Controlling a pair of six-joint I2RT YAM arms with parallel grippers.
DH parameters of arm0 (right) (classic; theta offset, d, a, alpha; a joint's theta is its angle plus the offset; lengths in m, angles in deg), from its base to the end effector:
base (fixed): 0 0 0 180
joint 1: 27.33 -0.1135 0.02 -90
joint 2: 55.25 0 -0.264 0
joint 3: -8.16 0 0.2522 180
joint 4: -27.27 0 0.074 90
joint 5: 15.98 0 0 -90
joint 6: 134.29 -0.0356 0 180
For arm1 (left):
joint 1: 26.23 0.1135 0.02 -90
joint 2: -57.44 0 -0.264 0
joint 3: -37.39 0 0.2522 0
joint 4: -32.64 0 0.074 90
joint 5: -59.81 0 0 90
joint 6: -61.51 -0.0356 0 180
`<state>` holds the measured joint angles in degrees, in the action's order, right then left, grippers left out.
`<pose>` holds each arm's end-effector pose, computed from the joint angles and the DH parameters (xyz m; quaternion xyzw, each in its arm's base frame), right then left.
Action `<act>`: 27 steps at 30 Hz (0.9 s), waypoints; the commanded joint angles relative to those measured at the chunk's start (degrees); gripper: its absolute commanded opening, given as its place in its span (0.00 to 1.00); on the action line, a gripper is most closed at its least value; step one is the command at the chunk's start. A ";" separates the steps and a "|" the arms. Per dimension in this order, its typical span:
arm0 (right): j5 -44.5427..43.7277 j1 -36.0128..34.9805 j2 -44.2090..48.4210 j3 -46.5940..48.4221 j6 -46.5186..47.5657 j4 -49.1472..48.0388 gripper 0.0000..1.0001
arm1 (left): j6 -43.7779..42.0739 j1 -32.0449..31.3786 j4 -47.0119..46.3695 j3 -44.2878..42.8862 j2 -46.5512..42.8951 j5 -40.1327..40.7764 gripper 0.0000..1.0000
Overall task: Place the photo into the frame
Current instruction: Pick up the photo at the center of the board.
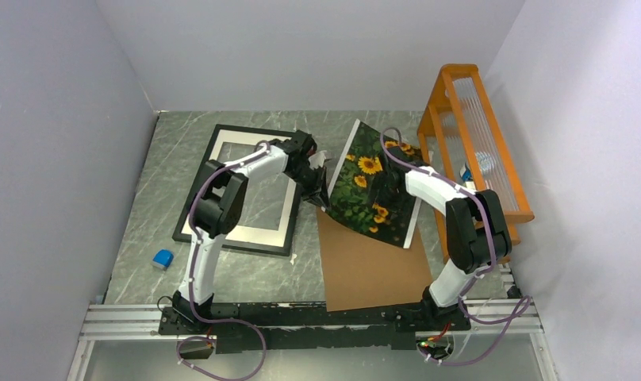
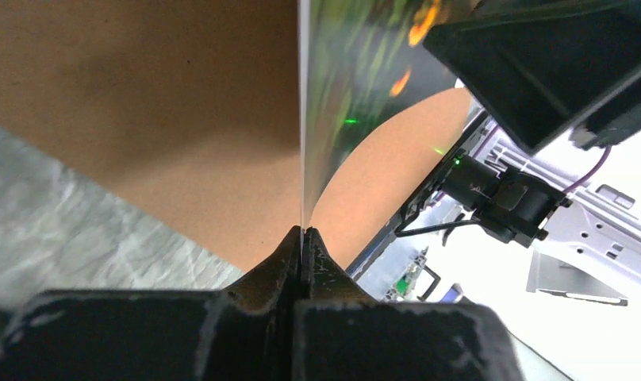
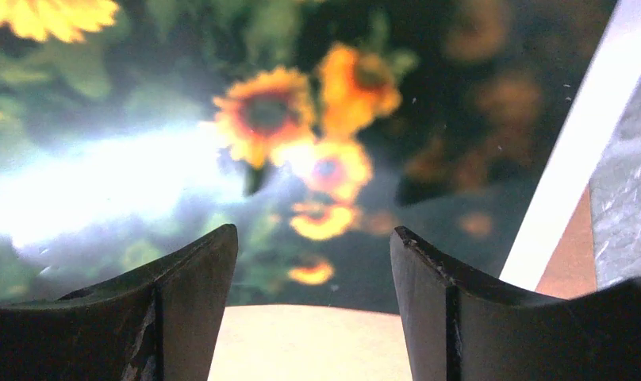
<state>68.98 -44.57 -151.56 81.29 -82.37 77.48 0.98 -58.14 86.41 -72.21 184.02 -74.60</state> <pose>0.2990 0.0895 0.1717 0.1850 0.9711 0.0285 0.1480 0.3699 -0.2597 0.1580 -0.0826 -0.9113 0.3994 0.0571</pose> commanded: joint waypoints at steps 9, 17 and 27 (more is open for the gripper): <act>3.25 0.30 1.78 30.06 3.13 4.71 0.86 | -21.71 2.80 20.64 -9.98 -14.42 22.80 0.03; 11.94 0.11 -8.24 51.16 -0.54 5.89 0.89 | -25.51 2.44 25.86 -15.43 -16.63 36.15 0.03; 15.29 -3.61 -21.94 70.37 -7.50 9.25 0.85 | -24.98 -0.07 25.21 -15.44 -18.39 41.76 0.02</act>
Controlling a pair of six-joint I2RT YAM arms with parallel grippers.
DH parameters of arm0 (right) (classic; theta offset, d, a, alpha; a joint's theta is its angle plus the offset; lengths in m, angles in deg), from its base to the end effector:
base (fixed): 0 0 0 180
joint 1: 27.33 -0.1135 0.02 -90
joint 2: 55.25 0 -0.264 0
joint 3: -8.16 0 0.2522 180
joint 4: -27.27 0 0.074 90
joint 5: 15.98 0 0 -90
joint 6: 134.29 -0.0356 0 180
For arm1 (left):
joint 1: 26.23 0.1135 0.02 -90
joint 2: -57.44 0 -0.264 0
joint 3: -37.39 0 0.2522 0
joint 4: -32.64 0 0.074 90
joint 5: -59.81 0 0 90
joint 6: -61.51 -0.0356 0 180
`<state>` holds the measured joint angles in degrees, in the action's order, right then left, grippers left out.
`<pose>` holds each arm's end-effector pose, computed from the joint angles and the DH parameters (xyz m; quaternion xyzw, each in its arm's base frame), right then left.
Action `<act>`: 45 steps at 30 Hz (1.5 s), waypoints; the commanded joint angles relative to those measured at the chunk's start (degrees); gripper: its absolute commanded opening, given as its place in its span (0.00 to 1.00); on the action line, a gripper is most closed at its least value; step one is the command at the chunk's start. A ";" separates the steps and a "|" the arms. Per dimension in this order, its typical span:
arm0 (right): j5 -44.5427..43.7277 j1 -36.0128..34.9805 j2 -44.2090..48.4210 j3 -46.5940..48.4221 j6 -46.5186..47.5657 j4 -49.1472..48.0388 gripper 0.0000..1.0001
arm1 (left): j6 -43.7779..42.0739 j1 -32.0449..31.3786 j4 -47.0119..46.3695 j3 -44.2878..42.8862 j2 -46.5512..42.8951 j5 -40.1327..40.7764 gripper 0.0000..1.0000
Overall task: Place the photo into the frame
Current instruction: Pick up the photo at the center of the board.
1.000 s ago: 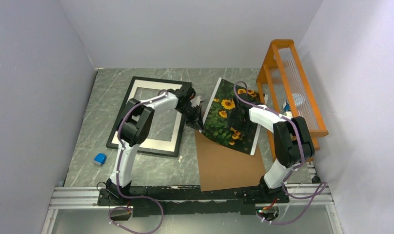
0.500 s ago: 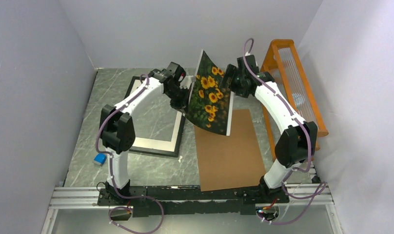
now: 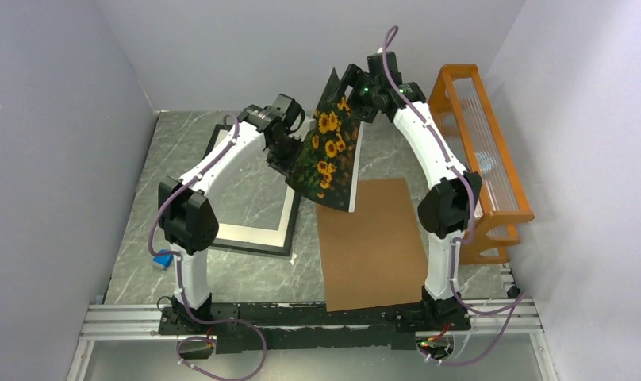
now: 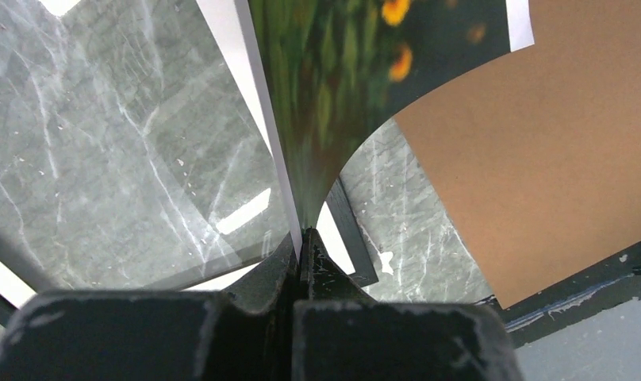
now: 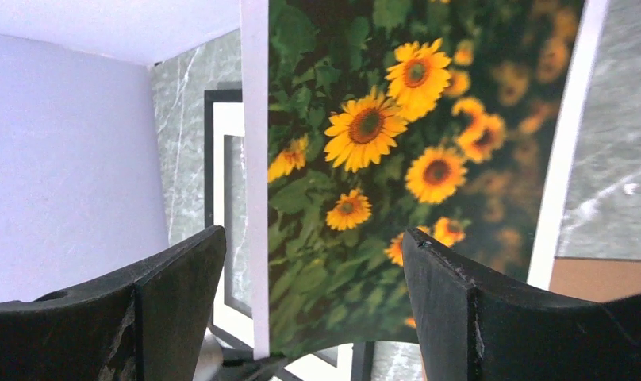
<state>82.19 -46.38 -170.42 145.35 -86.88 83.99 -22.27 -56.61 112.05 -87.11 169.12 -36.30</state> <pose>0.4293 0.1536 0.3848 0.1479 0.8717 0.2913 0.3652 0.3491 -0.2091 0.3144 0.2152 0.9539 -0.1132 0.1760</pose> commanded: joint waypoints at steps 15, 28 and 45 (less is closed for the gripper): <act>-1.53 -4.56 -9.34 8.80 -2.56 6.19 0.76 | -3.05 -8.31 -7.87 5.16 -7.05 15.76 0.03; -6.22 -4.59 -6.55 9.28 -0.03 10.45 0.36 | -5.08 -12.13 -9.31 5.71 -6.47 27.51 0.03; -7.68 -4.18 -4.81 9.37 0.99 10.83 0.26 | -4.30 -12.10 -6.86 -0.26 -3.55 26.55 0.04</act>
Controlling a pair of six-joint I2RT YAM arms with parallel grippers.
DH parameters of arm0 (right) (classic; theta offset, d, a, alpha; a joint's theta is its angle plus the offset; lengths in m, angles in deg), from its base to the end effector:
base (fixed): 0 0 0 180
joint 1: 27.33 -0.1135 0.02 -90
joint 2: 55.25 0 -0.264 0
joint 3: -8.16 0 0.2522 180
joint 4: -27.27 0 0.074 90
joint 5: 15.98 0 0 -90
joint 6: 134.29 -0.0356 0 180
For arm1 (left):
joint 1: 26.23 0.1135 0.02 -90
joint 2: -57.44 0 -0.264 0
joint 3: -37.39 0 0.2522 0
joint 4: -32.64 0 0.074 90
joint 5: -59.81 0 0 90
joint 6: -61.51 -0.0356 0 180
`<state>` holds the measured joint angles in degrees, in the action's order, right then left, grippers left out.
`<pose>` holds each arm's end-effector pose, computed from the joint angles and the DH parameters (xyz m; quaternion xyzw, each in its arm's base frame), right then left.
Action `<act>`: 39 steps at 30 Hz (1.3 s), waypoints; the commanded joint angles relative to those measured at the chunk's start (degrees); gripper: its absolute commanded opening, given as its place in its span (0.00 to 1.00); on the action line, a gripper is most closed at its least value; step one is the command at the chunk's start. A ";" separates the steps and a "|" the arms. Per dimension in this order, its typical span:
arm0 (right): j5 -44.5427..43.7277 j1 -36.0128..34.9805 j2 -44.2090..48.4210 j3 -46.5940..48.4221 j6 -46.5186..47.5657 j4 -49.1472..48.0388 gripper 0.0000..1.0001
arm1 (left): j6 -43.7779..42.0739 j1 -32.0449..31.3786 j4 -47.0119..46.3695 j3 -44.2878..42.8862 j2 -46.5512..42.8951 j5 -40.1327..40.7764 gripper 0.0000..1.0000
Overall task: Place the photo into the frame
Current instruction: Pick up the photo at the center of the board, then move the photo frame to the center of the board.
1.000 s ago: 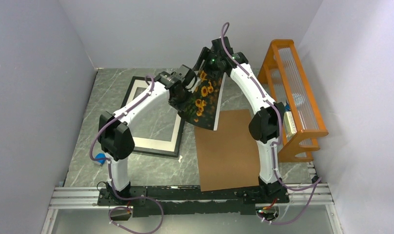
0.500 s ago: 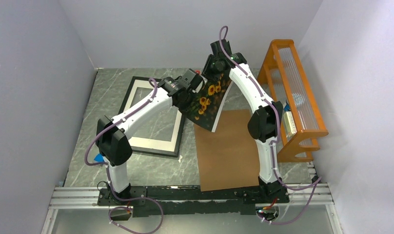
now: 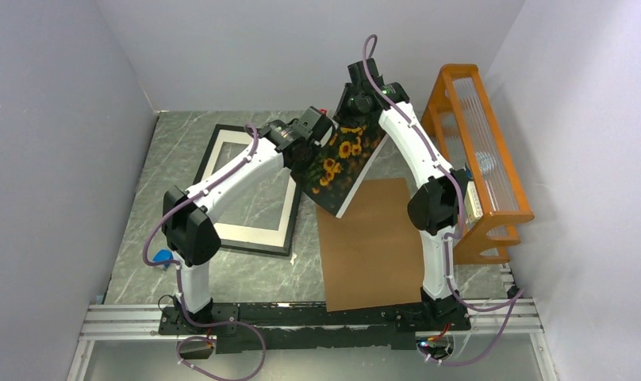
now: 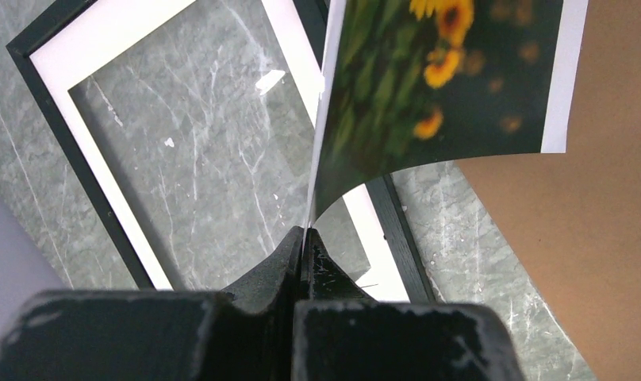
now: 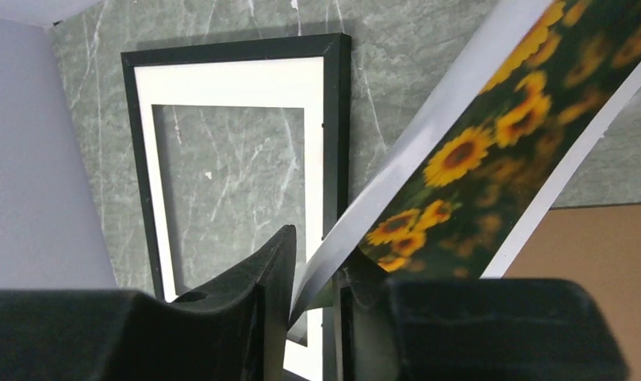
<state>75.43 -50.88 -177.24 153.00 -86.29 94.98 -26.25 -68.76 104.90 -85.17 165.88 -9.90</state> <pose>0.4305 0.1886 0.3580 0.1434 0.9122 0.2173 0.3165 0.3066 -0.2645 0.3343 0.2806 0.9053 0.0537 0.3143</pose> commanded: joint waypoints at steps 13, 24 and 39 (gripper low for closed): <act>1.51 2.22 3.96 2.83 3.70 -1.40 0.00 | 1.93 2.18 -4.75 2.61 -7.32 -11.60 0.85; 10.85 4.60 7.63 2.28 14.73 1.38 0.00 | 11.62 23.20 -18.82 10.47 -17.09 -33.43 0.93; 23.71 4.65 10.79 -0.39 14.39 -0.54 0.00 | 21.44 54.25 -13.51 19.19 -1.15 -24.42 0.94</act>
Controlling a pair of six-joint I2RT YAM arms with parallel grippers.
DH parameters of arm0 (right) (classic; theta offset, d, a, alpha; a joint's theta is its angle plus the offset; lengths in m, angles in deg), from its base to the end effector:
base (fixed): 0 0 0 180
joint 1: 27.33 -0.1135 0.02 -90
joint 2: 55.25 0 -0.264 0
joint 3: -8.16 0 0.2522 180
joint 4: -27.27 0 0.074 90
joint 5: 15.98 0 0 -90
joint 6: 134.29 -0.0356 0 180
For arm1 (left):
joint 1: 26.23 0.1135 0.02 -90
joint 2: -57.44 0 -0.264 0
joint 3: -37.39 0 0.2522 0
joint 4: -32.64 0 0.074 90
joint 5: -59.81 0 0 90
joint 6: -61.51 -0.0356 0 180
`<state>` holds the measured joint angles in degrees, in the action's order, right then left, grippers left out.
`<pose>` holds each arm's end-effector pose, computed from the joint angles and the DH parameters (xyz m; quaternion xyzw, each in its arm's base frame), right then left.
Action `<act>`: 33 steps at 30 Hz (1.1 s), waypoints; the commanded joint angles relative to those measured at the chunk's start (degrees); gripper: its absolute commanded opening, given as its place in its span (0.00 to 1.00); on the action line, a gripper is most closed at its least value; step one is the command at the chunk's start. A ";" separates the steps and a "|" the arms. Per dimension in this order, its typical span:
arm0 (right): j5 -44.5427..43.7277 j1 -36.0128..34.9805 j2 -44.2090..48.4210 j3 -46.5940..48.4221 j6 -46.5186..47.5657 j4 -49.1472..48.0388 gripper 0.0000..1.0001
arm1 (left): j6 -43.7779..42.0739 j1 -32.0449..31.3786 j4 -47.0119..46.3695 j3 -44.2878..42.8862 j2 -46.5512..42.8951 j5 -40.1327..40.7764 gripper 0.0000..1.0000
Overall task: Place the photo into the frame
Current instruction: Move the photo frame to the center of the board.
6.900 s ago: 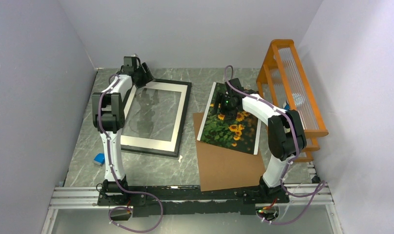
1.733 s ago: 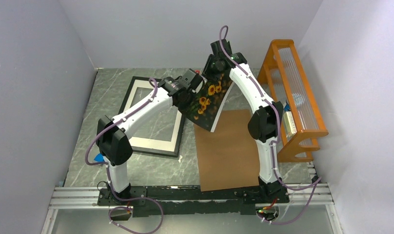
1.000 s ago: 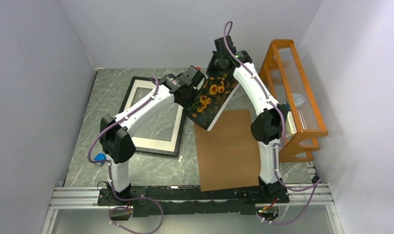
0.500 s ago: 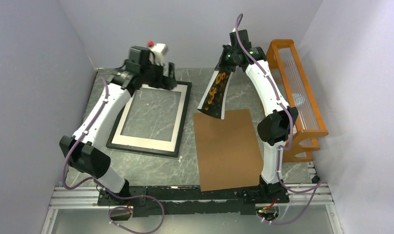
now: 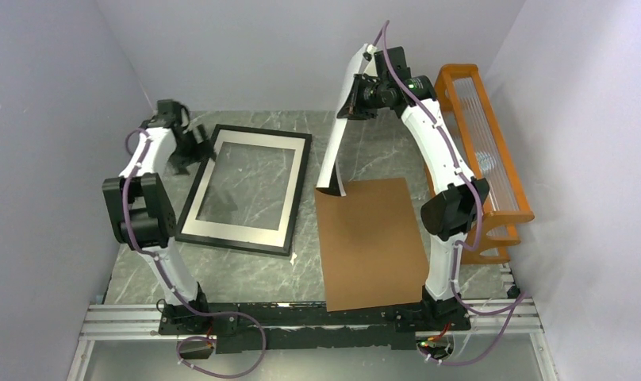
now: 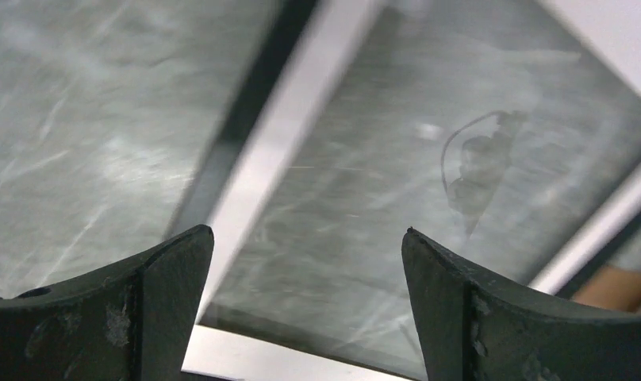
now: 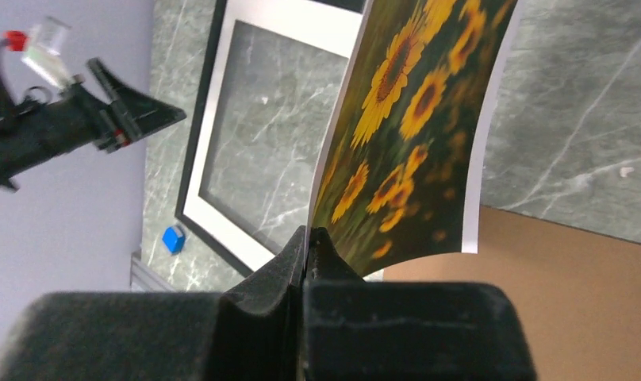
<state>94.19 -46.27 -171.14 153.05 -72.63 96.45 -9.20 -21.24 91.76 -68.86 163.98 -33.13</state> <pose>0.4102 0.1538 0.4040 -0.0003 0.8960 0.3118 0.3162 0.4017 0.0332 0.2710 -0.1962 0.9441 -0.0574 0.2586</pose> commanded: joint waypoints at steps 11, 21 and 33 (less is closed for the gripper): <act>10.70 -2.26 6.56 -2.84 -2.34 -7.05 0.00 | 5.30 14.77 -6.44 8.55 7.40 -23.02 0.93; 14.29 -5.94 4.56 -1.88 -6.36 -12.49 0.00 | 7.58 14.78 -11.69 15.55 6.60 -38.36 0.78; 28.84 -11.60 -1.57 -0.08 -24.40 -38.62 0.00 | 11.92 15.65 -12.08 23.02 -0.11 -33.53 0.78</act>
<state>115.23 -56.83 -171.89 152.78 -87.80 73.98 0.00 -5.88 78.01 -46.22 169.40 -70.95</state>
